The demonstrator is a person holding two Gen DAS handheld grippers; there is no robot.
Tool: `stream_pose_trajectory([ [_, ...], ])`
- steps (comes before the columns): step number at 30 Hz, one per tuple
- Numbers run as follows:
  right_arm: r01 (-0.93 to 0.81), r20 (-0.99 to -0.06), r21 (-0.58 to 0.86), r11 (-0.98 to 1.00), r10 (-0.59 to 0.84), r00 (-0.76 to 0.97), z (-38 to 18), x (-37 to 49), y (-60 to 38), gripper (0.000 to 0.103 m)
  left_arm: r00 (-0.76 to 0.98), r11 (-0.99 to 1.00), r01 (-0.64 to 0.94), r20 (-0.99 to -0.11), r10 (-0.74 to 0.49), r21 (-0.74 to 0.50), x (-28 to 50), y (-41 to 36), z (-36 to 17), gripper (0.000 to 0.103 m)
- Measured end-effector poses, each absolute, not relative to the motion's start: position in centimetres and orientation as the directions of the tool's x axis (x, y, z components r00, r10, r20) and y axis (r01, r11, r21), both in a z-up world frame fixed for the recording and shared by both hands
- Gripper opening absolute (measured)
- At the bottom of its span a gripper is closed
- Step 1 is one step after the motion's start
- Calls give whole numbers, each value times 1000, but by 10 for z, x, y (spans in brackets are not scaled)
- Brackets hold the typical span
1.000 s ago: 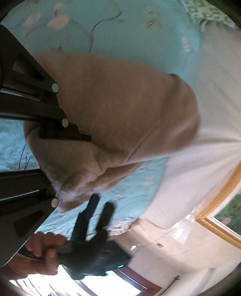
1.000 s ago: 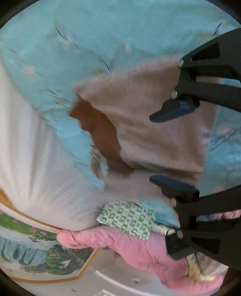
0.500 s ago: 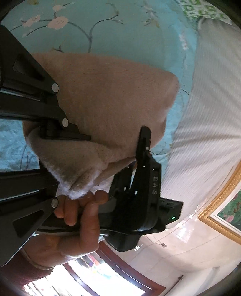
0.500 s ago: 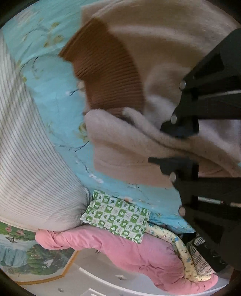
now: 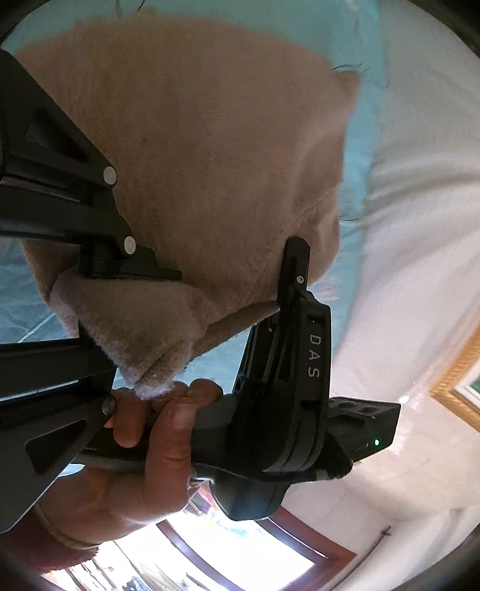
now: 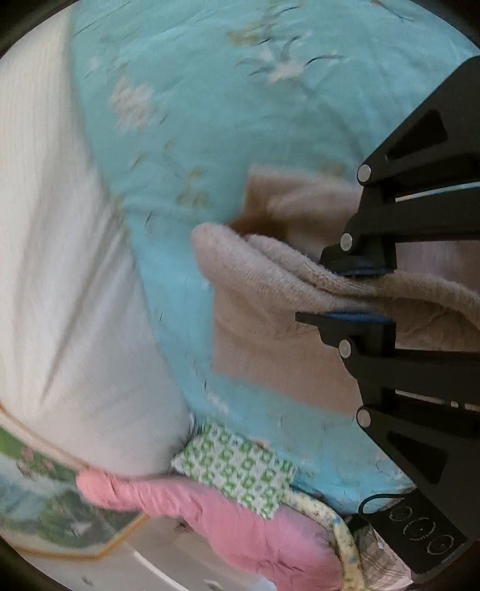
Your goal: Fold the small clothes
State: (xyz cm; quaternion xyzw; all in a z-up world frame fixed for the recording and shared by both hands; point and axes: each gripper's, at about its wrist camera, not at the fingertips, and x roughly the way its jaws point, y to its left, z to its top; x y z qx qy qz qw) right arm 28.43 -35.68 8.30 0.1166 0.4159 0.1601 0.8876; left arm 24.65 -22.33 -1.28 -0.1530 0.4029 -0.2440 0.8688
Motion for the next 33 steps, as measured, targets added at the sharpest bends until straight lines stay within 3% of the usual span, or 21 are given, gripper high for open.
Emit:
stream_pose_trajectory([
  [7, -163, -691, 358, 919, 379, 615, 55, 280, -377, 16, 538, 844, 301, -652, -534, -443, 246, -230, -29, 8],
  [11, -157, -689, 342, 927, 360, 629, 57, 278, -376, 21, 519, 831, 316, -650, -555, -457, 246, -223, -26, 18],
  [12, -157, -691, 333, 930, 354, 630, 58, 277, -376, 23, 512, 827, 319, -650, -561, -463, 249, -223, -27, 24],
  [14, -138, -698, 300, 944, 315, 643, 62, 271, -378, 40, 488, 812, 330, -650, -583, -481, 241, -220, -25, 37],
  [16, -121, -689, 295, 948, 299, 660, 64, 263, -383, 56, 479, 798, 335, -638, -603, -501, 233, -216, -21, 62],
  [18, -99, -678, 322, 941, 303, 670, 66, 255, -390, 65, 480, 787, 344, -625, -616, -512, 221, -208, -15, 71],
  [22, -72, -657, 373, 925, 318, 683, 67, 240, -400, 78, 477, 775, 365, -611, -632, -516, 205, -191, -4, 74],
  [33, -73, -676, 416, 907, 362, 642, 54, 232, -401, 81, 561, 832, 210, -634, -533, -513, 243, -88, 3, 84],
])
